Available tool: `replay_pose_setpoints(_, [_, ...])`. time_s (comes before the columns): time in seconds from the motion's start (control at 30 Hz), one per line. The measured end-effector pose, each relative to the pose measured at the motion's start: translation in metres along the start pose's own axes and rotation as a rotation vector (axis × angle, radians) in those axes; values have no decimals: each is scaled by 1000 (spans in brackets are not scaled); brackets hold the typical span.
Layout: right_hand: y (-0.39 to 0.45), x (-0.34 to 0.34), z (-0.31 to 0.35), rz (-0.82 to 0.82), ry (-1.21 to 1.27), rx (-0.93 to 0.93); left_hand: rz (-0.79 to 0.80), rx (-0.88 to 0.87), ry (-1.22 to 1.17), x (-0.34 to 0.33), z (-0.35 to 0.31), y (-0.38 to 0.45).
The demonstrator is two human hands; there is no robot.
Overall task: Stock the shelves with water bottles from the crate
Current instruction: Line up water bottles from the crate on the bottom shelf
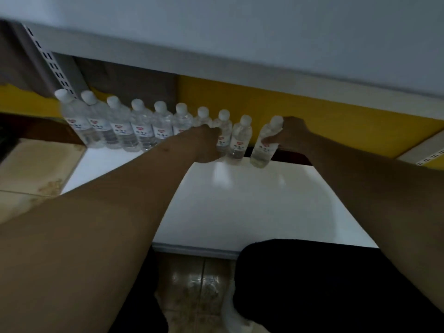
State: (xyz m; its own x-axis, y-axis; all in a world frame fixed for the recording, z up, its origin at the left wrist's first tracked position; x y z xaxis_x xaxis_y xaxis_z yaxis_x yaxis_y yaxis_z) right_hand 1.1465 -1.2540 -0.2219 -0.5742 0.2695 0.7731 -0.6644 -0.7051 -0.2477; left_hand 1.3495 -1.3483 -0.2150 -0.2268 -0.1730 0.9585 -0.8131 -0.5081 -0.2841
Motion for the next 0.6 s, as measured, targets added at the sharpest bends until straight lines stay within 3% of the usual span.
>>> replay_pose_setpoints(0.17, [24, -37, -4, 92, -121, -33, -23, 48, -50, 4, 5, 8])
replay_pose_setpoints(0.27, [37, -53, -25, 159, 165, -170, 12, 61, -90, 0, 6, 5])
replay_pose_setpoints(0.4, [44, -51, -30, 60, 474, -306, 62, 90, -121, -5, 8, 5])
replay_pose_setpoints(0.6, [52, -55, -25, -51, 534, -332, 72, 81, -145, -5, 9, 3])
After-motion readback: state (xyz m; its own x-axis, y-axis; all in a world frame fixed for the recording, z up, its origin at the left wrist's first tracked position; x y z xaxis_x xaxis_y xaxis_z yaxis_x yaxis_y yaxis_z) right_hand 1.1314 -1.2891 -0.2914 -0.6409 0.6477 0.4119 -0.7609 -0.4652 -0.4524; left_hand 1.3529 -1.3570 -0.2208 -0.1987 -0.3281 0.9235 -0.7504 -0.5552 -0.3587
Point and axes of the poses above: each hand's wrist, its own y-axis towards the middle knuckle, its own x-axis out of the back of the hand, z = x × y, the point moved 7 cm from there along y, towards the middle knuckle, and after that the axes turned 13 degrees about y, right-handed, at the moved point
